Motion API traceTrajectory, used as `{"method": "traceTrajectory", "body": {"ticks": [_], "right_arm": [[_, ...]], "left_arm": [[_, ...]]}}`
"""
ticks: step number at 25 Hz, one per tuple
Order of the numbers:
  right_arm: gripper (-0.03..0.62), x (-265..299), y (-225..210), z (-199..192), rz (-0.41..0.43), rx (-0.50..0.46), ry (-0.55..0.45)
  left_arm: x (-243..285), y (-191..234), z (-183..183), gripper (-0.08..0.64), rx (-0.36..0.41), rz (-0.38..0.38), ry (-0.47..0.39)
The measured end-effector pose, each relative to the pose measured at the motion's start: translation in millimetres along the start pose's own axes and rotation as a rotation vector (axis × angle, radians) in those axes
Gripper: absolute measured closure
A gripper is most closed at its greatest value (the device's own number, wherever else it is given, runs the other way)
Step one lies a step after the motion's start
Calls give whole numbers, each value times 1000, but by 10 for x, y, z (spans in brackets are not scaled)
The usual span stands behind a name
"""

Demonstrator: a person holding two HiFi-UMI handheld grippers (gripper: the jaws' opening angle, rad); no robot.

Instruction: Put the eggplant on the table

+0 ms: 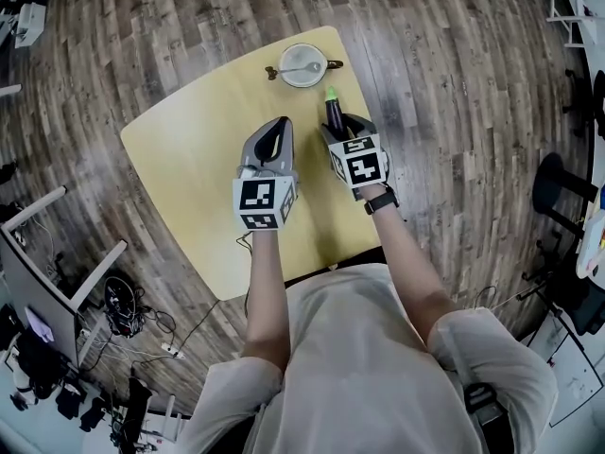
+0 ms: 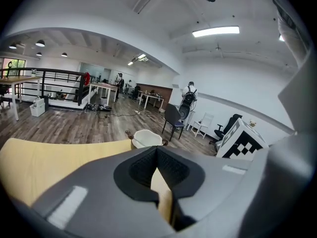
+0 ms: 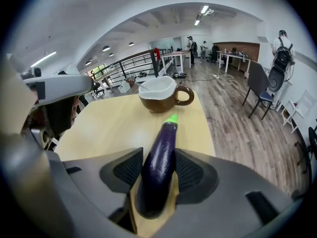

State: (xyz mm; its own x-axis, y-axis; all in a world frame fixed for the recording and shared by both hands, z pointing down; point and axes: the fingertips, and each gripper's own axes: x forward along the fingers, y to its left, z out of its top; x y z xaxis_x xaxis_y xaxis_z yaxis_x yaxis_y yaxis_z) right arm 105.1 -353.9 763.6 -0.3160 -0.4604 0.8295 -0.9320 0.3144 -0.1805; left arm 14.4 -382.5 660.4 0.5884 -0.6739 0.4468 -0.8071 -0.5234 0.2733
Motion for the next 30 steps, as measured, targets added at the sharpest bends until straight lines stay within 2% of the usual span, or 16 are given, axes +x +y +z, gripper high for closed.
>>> {"method": "traceTrajectory", "body": {"ticks": [9,12,17,22,30], "right_arm": [[396,81,29,-30,-16,-10,20],[361,67,67,-41,-2,-12,17],[348,-88,80,-37,-17,-11,-3],[348,-398,113,136,-49,-7,-81],[348,-935,488,458,-21,-20,-236]], "left_arm": [[-29,-48,-29,551,0,-6,-2],[-81,-83,-8,551,2,-10,-10],[-225,-124,51,551,16,-7,-23],[-453,-145,180,551,39,11,-59],[-967,-98,282,551,25,86,-101]]}}
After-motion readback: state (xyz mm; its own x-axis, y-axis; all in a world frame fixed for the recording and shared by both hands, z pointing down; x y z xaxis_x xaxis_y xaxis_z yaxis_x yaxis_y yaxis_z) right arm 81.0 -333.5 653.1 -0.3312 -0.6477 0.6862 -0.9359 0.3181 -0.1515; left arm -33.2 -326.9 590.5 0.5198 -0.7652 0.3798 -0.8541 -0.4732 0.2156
